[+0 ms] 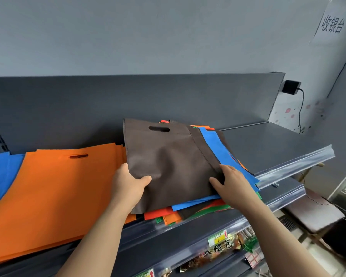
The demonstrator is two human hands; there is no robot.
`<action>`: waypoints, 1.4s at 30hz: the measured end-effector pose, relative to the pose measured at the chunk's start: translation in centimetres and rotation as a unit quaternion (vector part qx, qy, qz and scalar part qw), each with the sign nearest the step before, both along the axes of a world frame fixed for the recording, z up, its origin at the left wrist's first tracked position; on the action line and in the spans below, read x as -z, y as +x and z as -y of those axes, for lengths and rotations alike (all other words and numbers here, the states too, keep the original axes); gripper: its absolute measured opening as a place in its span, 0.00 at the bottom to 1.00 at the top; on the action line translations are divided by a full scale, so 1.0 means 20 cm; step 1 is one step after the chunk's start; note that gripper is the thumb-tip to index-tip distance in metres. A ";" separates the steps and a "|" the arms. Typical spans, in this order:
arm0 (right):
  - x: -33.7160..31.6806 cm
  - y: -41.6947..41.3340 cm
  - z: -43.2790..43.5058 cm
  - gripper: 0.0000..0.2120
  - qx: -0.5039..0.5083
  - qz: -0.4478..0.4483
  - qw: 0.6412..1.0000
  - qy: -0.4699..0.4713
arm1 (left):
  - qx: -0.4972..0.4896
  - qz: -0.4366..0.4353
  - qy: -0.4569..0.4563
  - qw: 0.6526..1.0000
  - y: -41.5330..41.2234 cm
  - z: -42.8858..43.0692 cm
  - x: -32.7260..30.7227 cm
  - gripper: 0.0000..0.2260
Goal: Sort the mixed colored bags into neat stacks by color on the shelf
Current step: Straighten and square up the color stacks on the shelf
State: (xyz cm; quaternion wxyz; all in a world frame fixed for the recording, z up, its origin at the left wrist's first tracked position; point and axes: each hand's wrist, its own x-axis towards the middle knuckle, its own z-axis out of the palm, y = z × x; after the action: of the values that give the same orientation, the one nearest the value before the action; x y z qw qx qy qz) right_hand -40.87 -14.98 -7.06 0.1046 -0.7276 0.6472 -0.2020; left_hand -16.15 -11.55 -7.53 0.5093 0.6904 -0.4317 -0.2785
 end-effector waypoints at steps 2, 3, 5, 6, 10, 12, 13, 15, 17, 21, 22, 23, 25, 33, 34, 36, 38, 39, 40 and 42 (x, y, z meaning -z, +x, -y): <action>-0.01 0.01 0.01 0.20 0.004 -0.023 1.000 0.020 | 0.009 -0.008 -0.015 1.000 0.01 -0.02 0.00 0.16; -0.02 0.02 0.01 0.22 0.007 -0.031 0.999 0.030 | 0.014 -0.011 -0.021 1.000 0.01 -0.03 0.00 0.16; -0.03 0.03 0.02 0.27 0.012 -0.034 0.999 0.036 | 0.018 -0.017 -0.036 0.999 0.00 -0.05 -0.01 0.16; -0.03 0.04 0.02 0.29 0.016 -0.029 0.999 0.037 | 0.016 -0.019 -0.043 0.999 0.00 -0.07 -0.01 0.16; -0.03 0.07 0.02 0.32 0.046 -0.058 0.996 0.043 | 0.014 -0.034 -0.076 0.996 0.00 -0.12 -0.03 0.16; -0.03 0.11 0.02 0.31 0.049 -0.080 0.995 0.031 | 0.010 -0.046 -0.091 0.995 0.02 -0.14 -0.03 0.17; -0.04 0.13 0.02 0.31 0.046 -0.068 0.996 0.023 | 0.006 -0.051 -0.097 0.994 0.03 -0.15 -0.03 0.17; -0.05 0.17 0.02 0.30 0.035 -0.015 0.999 0.010 | -0.003 -0.057 -0.103 0.993 0.07 -0.17 -0.03 0.17; -0.07 0.20 0.01 0.31 0.014 0.061 0.998 -0.002 | -0.014 -0.058 -0.106 0.993 0.10 -0.20 -0.03 0.22; -0.10 0.30 -0.05 0.28 -0.036 0.174 0.984 -0.012 | -0.031 -0.053 -0.120 0.991 0.21 -0.29 -0.06 0.16; -0.11 0.34 -0.06 0.26 -0.042 0.185 0.982 -0.015 | -0.037 -0.050 -0.122 0.991 0.24 -0.32 -0.06 0.15; -0.12 0.39 -0.08 0.25 -0.049 0.192 0.980 -0.016 | -0.042 -0.046 -0.122 0.991 0.27 -0.34 -0.07 0.15; -0.14 0.49 -0.11 0.24 -0.064 0.194 0.979 -0.018 | -0.054 -0.034 -0.117 0.991 0.36 -0.40 -0.08 0.15; -0.18 1.01 -0.37 0.20 -0.131 0.208 0.969 -0.030 | -0.116 0.015 -0.049 0.992 0.84 -0.73 -0.11 0.08; -0.19 1.08 -0.41 0.20 -0.138 0.207 0.968 -0.027 | -0.123 0.016 -0.040 0.991 0.90 -0.78 -0.12 0.07; -0.18 1.23 -0.48 0.19 -0.150 0.205 0.967 -0.025 | -0.131 0.027 -0.026 0.991 1.04 -0.89 -0.14 0.08; -0.17 1.39 -0.55 0.19 -0.159 0.205 0.966 -0.021 | -0.138 0.040 -0.009 0.990 1.18 -0.99 -0.16 0.08; -0.17 1.46 -0.59 0.18 -0.164 0.206 0.965 -0.019 | -0.143 0.048 -0.001 0.989 1.25 -1.05 -0.16 0.08; -0.16 1.54 -0.63 0.18 -0.168 0.206 0.964 -0.017 | -0.146 0.056 0.006 0.988 1.32 -1.11 -0.16 0.07; -0.15 1.69 -0.71 0.18 -0.180 0.205 0.962 -0.012 | -0.155 0.072 0.015 0.985 1.47 -1.22 -0.15 0.07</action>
State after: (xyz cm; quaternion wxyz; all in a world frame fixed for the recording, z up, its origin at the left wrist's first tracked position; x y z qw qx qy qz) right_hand -7.06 -0.79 -4.12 0.2610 -0.7762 0.4674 -0.3330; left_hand 13.24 12.83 -4.52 0.5031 0.7751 -0.3506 -0.1521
